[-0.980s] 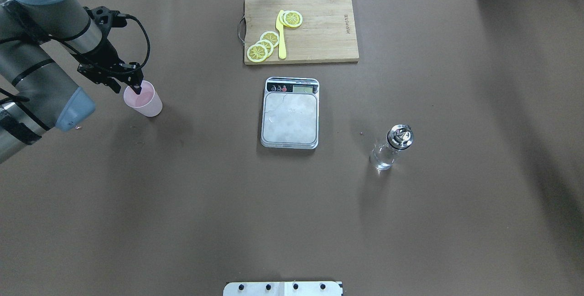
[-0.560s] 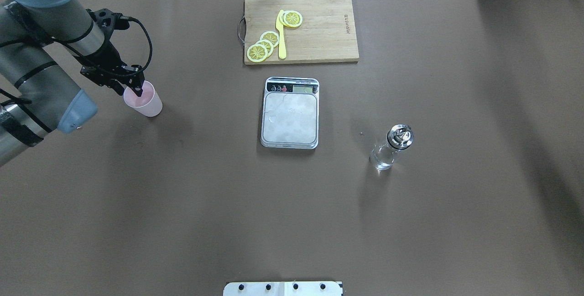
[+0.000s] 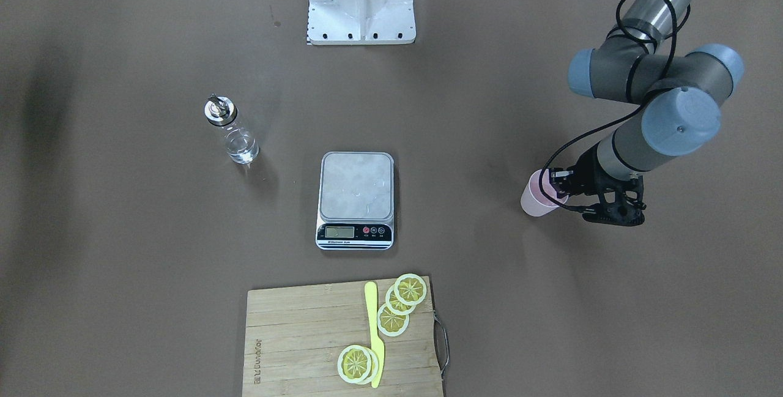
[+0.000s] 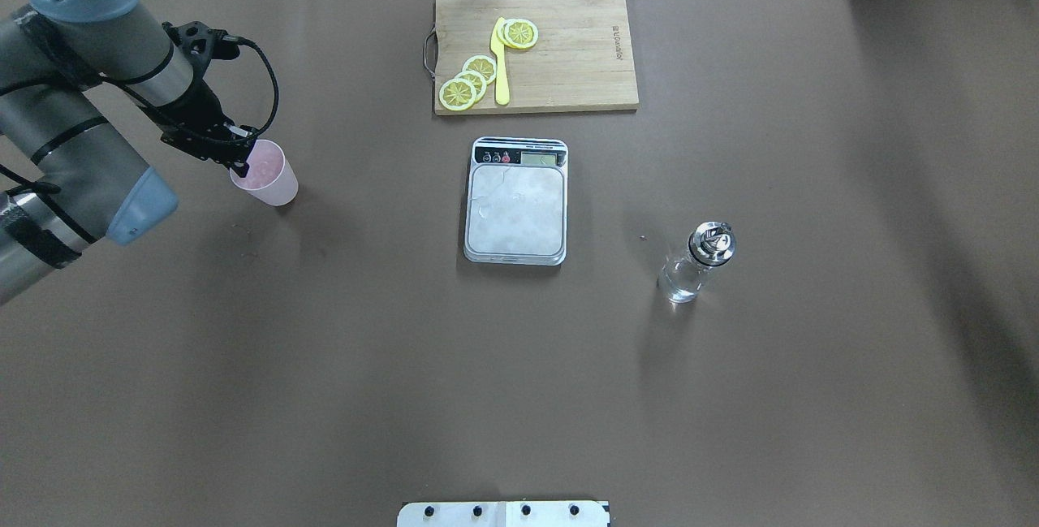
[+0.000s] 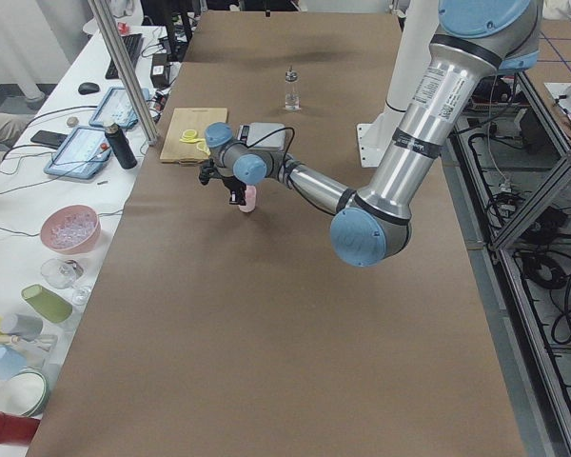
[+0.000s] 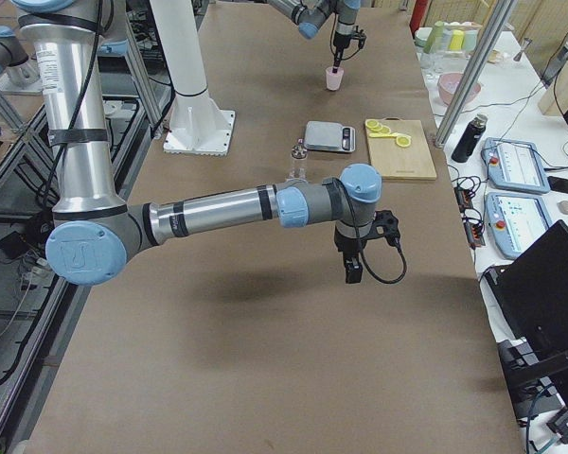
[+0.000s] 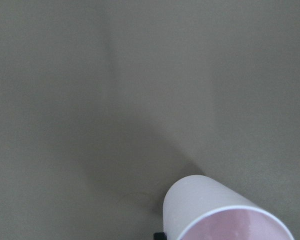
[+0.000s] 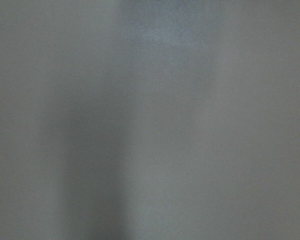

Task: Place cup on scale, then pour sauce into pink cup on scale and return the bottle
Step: 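Carry the pink cup with the left gripper over the scale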

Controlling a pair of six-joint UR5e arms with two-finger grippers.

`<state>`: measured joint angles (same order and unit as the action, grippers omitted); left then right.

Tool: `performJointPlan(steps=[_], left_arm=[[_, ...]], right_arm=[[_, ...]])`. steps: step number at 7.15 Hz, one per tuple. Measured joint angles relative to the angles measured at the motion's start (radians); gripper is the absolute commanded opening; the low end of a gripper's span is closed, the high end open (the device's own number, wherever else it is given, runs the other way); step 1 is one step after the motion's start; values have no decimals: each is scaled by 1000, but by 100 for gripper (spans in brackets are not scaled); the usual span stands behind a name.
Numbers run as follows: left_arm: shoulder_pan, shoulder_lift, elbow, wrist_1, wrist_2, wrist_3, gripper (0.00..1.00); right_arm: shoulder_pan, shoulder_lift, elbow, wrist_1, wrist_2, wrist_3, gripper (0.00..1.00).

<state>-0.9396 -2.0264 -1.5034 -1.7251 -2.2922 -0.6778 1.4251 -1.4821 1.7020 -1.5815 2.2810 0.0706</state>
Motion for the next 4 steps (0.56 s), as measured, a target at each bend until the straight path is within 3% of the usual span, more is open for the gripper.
performJointPlan(steps=[4], left_arm=[[0, -126, -38, 77, 2, -238, 0]], right_arm=[[0, -1, -1, 0, 0, -3, 100]])
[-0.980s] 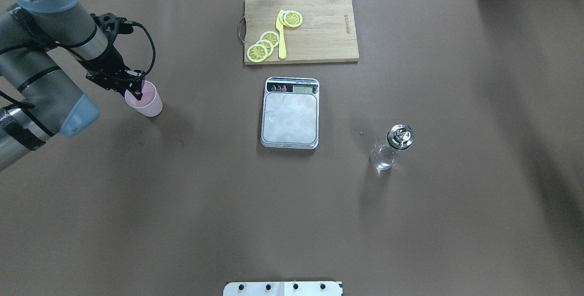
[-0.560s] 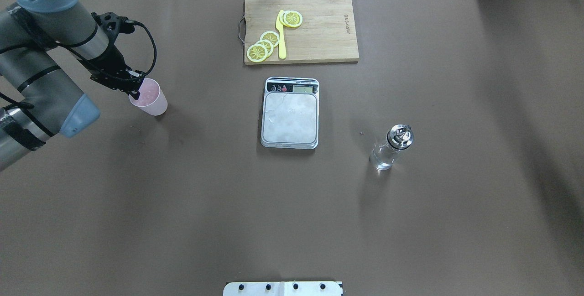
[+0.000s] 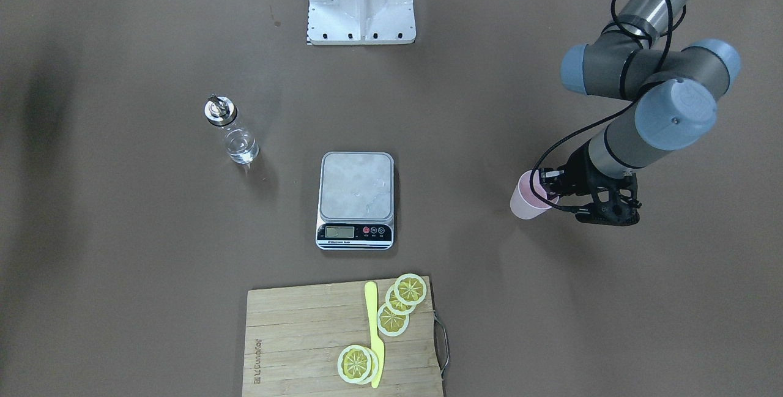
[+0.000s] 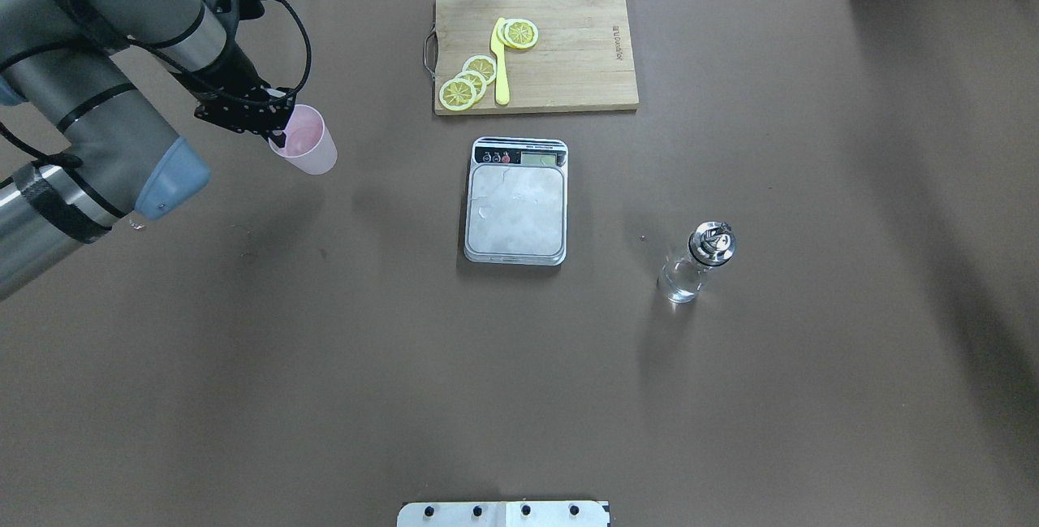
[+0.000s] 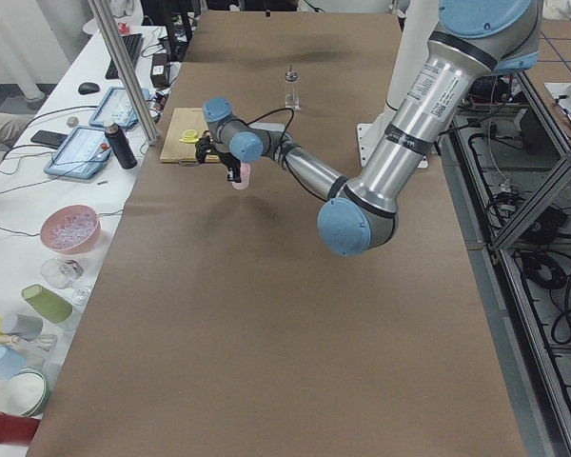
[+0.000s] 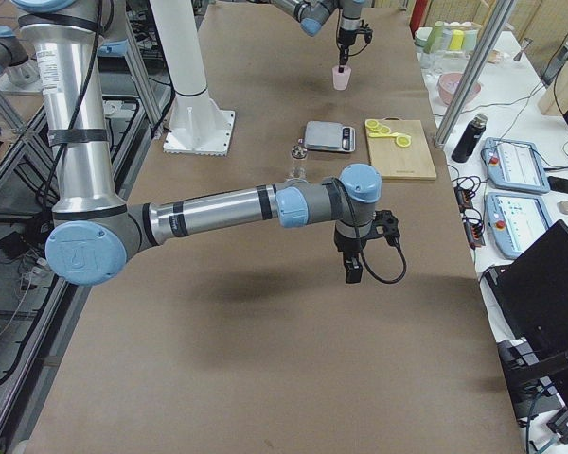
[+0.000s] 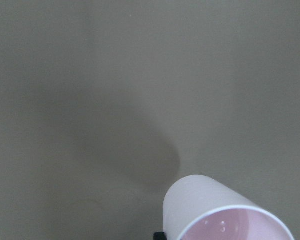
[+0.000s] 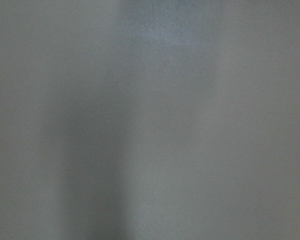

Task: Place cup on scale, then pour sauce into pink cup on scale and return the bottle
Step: 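Carry the pink cup with the left gripper over the scale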

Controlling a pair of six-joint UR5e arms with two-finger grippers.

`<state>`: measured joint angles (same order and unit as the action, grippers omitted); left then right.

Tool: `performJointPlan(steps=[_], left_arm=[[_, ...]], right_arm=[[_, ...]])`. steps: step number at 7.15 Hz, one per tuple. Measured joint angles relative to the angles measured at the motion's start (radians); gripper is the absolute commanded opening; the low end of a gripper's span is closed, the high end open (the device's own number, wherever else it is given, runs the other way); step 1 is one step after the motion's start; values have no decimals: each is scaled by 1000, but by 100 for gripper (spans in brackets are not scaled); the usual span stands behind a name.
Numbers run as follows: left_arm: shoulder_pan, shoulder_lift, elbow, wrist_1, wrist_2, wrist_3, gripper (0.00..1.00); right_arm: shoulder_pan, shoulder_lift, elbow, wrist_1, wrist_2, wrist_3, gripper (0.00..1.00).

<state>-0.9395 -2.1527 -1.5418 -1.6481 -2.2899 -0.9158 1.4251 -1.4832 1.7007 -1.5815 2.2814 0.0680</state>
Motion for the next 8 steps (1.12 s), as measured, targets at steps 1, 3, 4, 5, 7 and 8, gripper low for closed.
performJointPlan(steps=[1, 3, 4, 5, 7, 8], left_arm=[[10, -57, -9, 65, 1, -64, 0], [74, -144, -8, 123, 20, -197, 0], [110, -185, 5, 130, 41, -256, 0], [139, -220, 21, 132, 53, -303, 0], [192, -267, 35, 133, 89, -364, 0], [223, -298, 52, 132, 134, -385, 0]], right_arm=[[0, -1, 0, 0, 1, -1, 100], [0, -2, 0, 0, 3, -3, 100], [0, -3, 1, 0, 3, -4, 100], [0, -3, 1, 0, 3, -4, 100], [0, -2, 0, 0, 3, -4, 100], [0, -2, 0, 0, 2, -5, 100]])
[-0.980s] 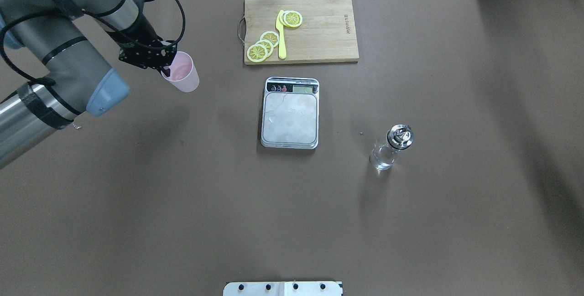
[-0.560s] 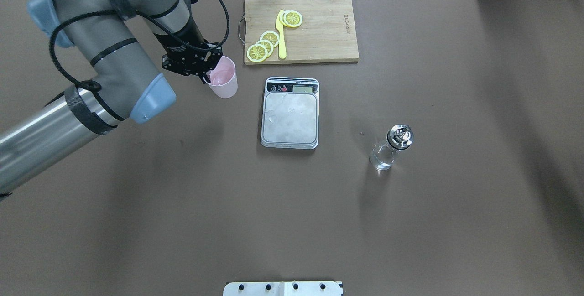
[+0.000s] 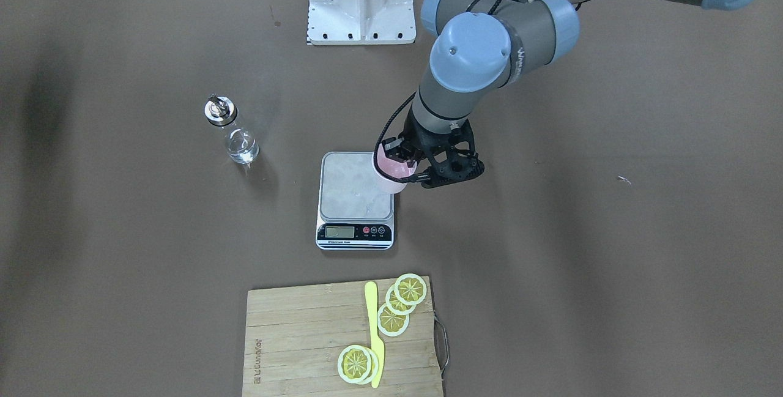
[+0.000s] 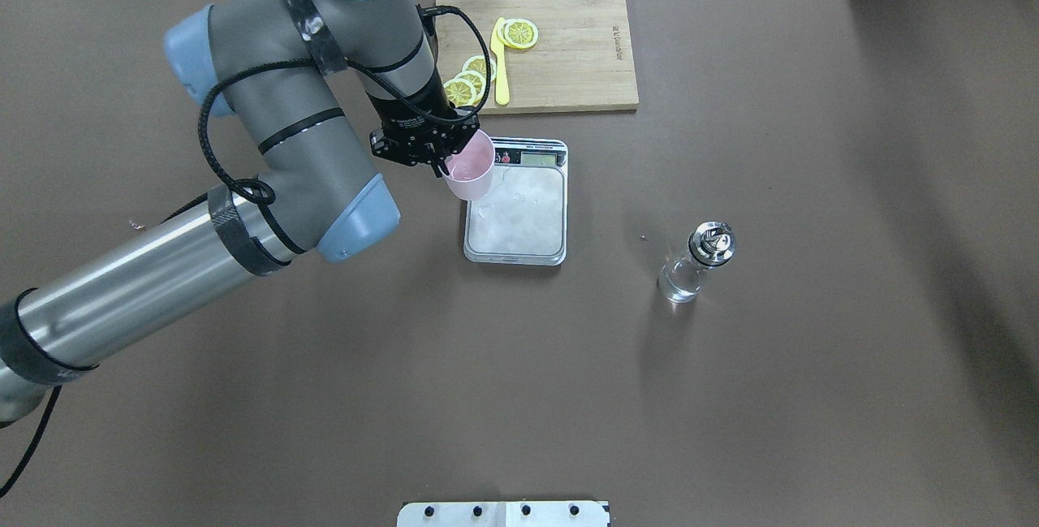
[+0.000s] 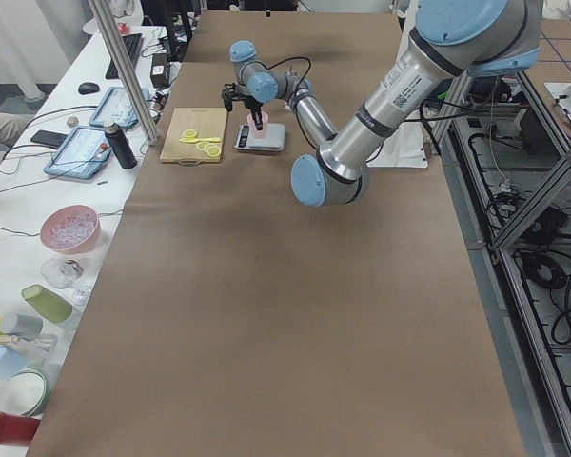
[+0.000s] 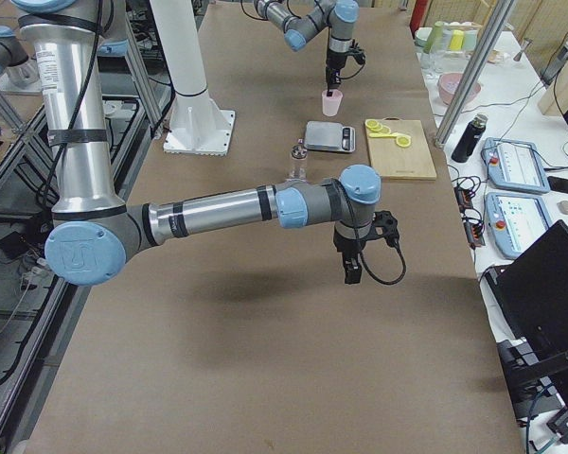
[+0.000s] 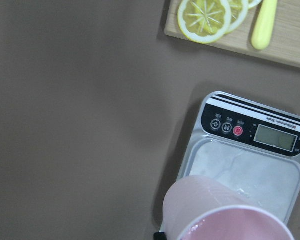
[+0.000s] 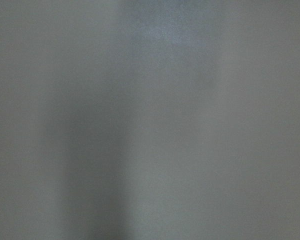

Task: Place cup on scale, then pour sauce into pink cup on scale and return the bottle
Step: 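Carry the pink cup with the left gripper over the scale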

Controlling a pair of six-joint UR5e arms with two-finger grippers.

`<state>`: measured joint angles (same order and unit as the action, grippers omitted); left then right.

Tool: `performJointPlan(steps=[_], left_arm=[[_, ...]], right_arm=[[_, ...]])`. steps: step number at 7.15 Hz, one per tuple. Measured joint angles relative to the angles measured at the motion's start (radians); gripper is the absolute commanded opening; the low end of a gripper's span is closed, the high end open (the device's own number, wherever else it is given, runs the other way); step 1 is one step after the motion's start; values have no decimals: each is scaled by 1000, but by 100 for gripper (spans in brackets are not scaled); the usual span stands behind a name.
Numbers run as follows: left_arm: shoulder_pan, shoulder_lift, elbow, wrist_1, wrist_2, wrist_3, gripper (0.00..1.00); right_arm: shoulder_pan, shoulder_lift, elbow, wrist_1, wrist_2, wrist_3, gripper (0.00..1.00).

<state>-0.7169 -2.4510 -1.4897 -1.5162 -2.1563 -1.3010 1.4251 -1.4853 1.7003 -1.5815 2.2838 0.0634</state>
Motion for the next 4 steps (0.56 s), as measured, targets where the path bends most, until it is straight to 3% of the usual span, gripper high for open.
performJointPlan(steps=[4], left_arm=[[50, -91, 99, -36, 61, -56, 0]], right_arm=[[0, -2, 0, 0, -1, -1, 100]])
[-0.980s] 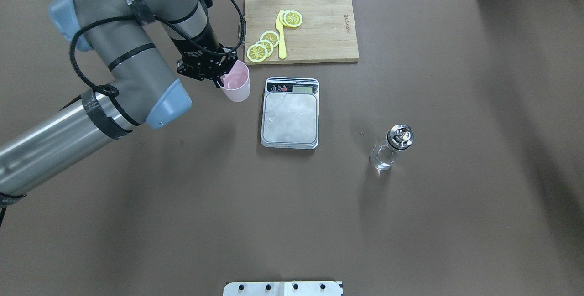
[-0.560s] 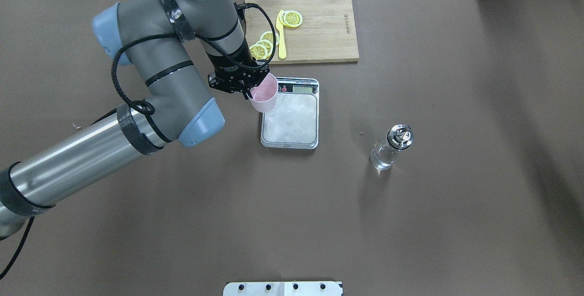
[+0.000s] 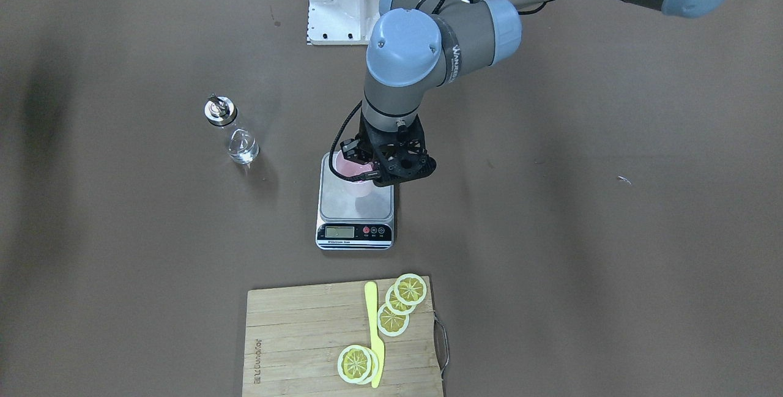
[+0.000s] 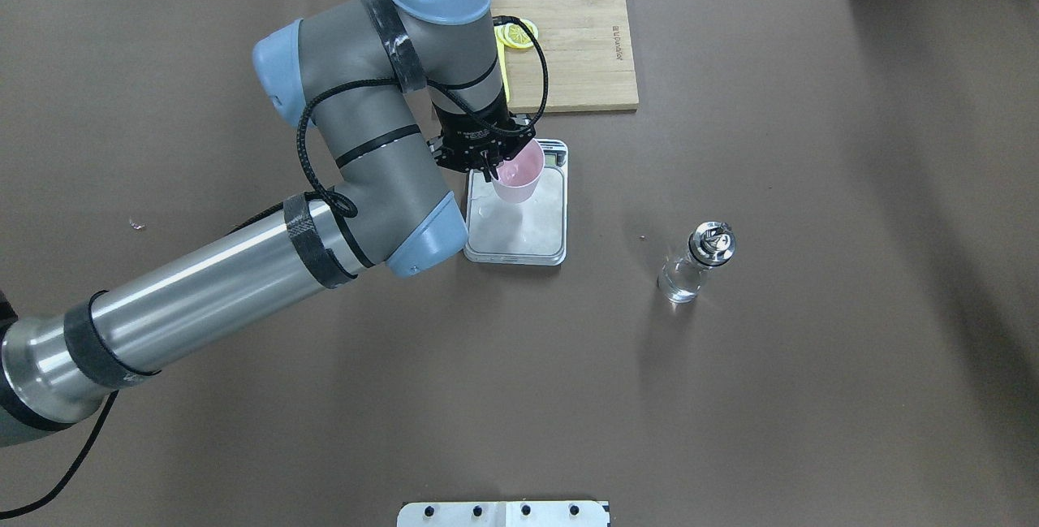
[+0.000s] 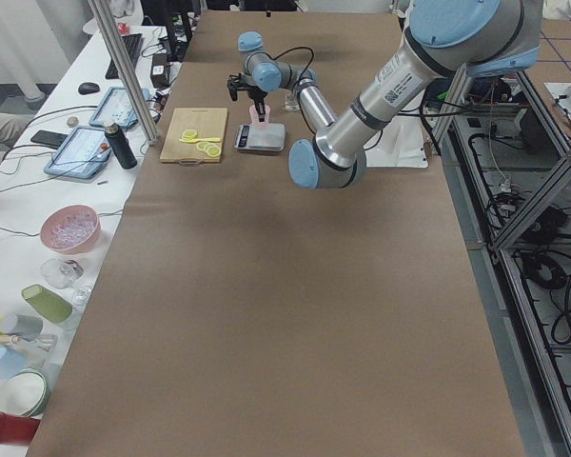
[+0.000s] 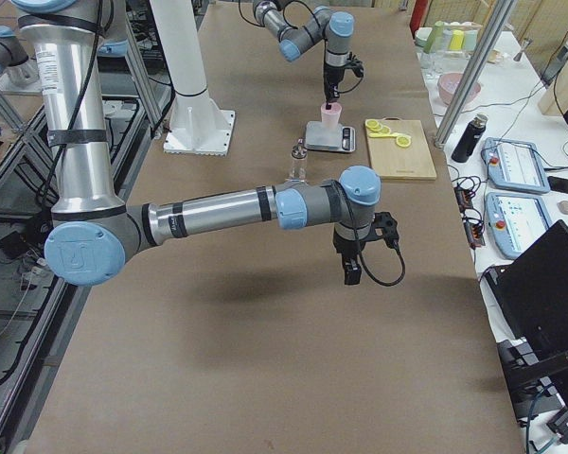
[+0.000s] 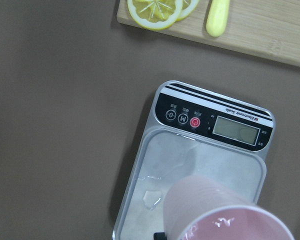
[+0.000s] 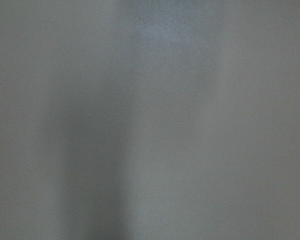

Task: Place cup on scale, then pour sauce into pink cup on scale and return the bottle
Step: 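Carry the pink cup with the left gripper over the scale, then lower the pink cup onto the scale and open the left gripper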

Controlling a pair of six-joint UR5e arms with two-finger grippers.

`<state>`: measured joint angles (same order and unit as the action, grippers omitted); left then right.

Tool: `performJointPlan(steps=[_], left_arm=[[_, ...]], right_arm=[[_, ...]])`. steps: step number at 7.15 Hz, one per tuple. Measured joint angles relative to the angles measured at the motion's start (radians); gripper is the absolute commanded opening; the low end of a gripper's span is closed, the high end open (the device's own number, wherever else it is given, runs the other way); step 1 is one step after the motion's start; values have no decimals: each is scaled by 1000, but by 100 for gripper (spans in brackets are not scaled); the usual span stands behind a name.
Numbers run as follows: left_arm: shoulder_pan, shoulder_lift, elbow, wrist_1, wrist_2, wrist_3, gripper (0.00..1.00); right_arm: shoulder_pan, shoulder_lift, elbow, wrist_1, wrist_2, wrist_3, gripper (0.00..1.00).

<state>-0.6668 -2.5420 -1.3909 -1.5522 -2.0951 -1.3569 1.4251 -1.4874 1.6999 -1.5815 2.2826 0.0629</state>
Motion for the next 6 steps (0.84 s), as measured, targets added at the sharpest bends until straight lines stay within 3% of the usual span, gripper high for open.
performJointPlan(steps=[2, 4, 5, 6], left_arm=[[28, 2, 34, -72, 33, -3, 0], [35, 4, 43, -95, 44, -1, 10], [36, 7, 42, -97, 46, 2, 62], [36, 12, 40, -98, 47, 5, 97]], right_arm=[[0, 0, 0, 0, 0, 0, 100], [0, -2, 1, 0, 0, 0, 100], [0, -2, 0, 0, 0, 0, 100], [0, -2, -1, 0, 0, 0, 100]])
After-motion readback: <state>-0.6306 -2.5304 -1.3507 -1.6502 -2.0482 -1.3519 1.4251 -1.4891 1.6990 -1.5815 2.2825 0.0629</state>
